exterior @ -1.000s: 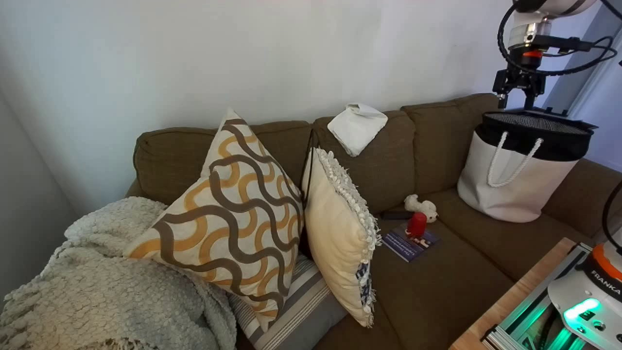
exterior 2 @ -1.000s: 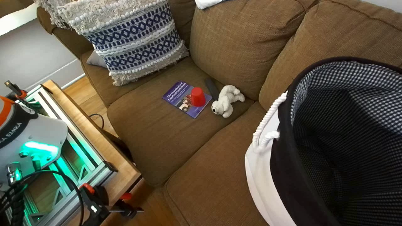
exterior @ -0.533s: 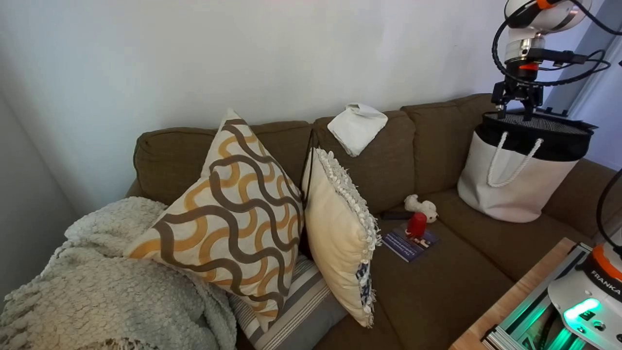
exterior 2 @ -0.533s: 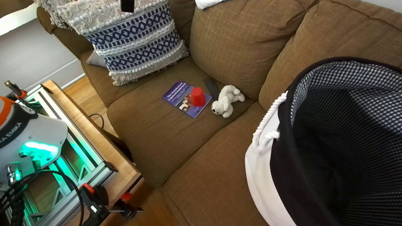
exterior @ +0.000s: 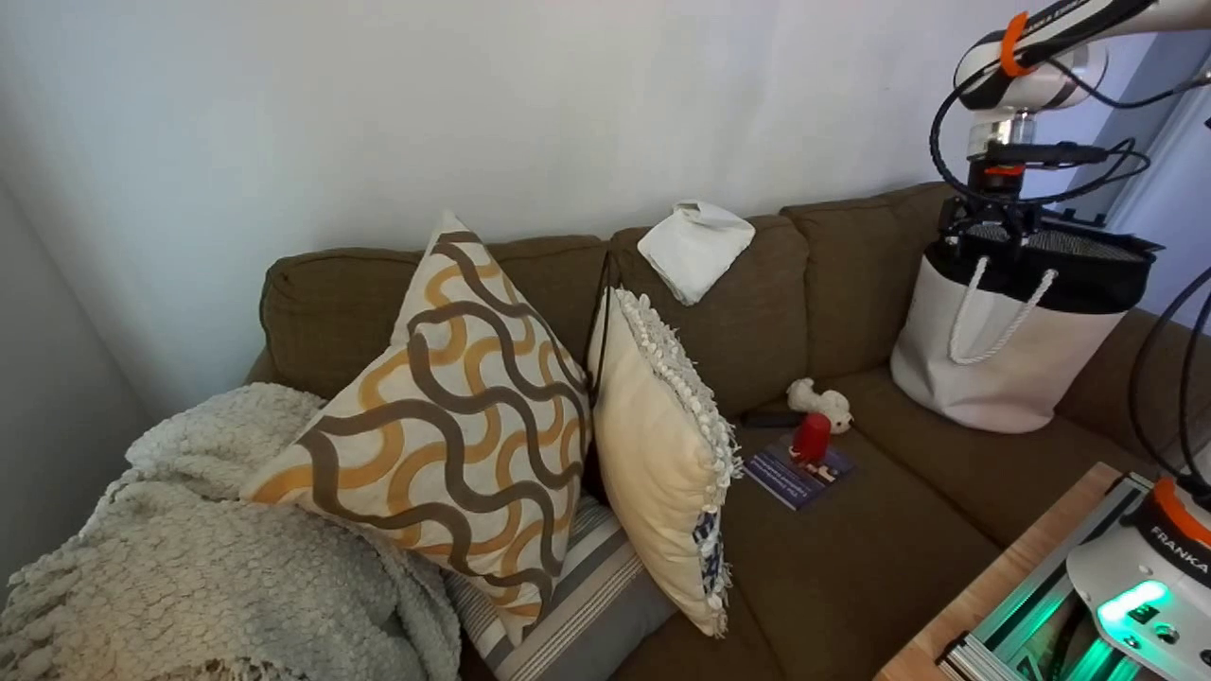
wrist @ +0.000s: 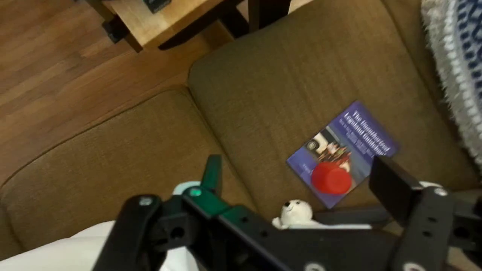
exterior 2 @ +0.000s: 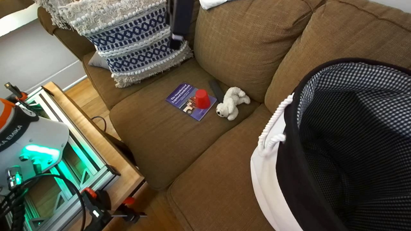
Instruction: Pick up the plush toy from the sofa seat and place it on top of the sofa back
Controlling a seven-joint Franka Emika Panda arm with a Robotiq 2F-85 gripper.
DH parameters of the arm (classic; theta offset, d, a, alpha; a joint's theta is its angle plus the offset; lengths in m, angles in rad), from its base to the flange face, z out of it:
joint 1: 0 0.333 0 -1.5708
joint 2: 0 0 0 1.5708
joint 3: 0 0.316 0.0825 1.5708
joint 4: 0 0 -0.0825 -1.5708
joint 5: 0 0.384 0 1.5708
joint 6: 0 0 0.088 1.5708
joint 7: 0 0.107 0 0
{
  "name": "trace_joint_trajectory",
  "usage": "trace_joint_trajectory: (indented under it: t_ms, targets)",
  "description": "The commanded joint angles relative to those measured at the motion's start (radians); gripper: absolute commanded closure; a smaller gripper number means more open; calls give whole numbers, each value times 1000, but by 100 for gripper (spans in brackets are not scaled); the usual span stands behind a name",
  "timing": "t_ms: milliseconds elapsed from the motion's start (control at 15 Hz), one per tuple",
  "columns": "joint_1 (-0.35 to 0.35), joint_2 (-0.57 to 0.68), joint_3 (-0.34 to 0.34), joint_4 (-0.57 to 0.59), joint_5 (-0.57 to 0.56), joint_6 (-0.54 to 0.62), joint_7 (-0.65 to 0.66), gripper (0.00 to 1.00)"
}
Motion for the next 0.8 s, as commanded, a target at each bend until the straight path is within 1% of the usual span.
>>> trace_joint_trajectory:
  t_ms: [0, 133, 200, 267, 333, 400, 533, 667, 733]
  targets:
    - [-21, 218, -16, 124, -46, 113, 131, 0]
    - [-4, 321, -21, 203, -86, 126, 230, 0]
    - [10, 372, -19, 257, -110, 74, 268, 0]
    - [-39, 395, 44, 292, -6, 36, 81, 0]
    - [-42, 411, 60, 314, 16, 35, 60, 0]
    - [-17, 353, 25, 225, -34, 91, 132, 0]
    - [-15, 399, 50, 280, -12, 69, 101, 0]
    - [-17, 408, 53, 296, -9, 64, 92, 0]
    - [0, 329, 34, 196, -12, 144, 158, 0]
